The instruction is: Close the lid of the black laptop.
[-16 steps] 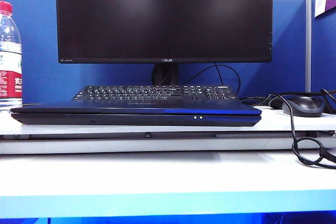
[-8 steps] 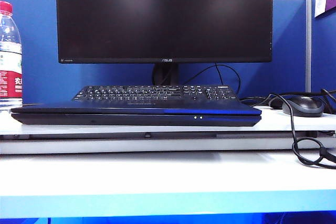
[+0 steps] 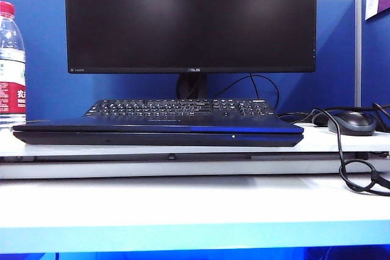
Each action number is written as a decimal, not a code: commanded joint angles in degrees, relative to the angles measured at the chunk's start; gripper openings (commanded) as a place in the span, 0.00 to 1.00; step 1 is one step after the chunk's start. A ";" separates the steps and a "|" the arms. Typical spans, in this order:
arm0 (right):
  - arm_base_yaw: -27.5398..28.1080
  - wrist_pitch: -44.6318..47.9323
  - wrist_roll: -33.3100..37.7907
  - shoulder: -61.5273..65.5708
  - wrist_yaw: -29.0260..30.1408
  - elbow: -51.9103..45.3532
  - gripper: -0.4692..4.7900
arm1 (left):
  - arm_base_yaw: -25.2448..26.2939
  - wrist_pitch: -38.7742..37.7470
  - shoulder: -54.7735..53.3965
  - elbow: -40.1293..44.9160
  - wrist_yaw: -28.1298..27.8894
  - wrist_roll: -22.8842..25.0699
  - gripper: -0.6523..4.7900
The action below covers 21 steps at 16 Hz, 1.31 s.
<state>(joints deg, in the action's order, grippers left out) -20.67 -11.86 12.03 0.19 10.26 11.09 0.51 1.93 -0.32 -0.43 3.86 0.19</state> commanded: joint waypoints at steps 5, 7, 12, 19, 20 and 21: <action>-0.02 0.96 0.17 -0.07 0.11 0.35 0.09 | 0.13 0.72 0.13 0.00 -1.11 -0.20 0.11; -0.02 0.96 0.17 -0.07 0.13 0.35 0.09 | 0.07 0.28 0.13 0.00 -1.09 -0.20 0.11; -0.02 0.98 0.17 -0.07 0.11 0.35 0.09 | 0.04 0.28 0.13 0.00 -1.09 -0.20 0.11; 2.64 0.96 -11.39 -0.07 -3.67 0.33 0.09 | 0.04 0.28 0.13 0.00 -1.07 -0.20 0.11; 4.13 0.94 -11.41 -0.07 -6.14 0.11 0.09 | 0.04 0.31 0.13 0.00 -1.09 -0.20 0.11; 6.36 0.96 -11.41 -0.07 -8.09 -0.33 0.09 | 0.04 0.28 0.13 0.00 -1.09 -0.20 0.11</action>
<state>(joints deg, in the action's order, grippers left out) -15.38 -11.81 0.97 0.19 3.90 10.94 0.51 1.83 -0.32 -0.43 2.92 0.19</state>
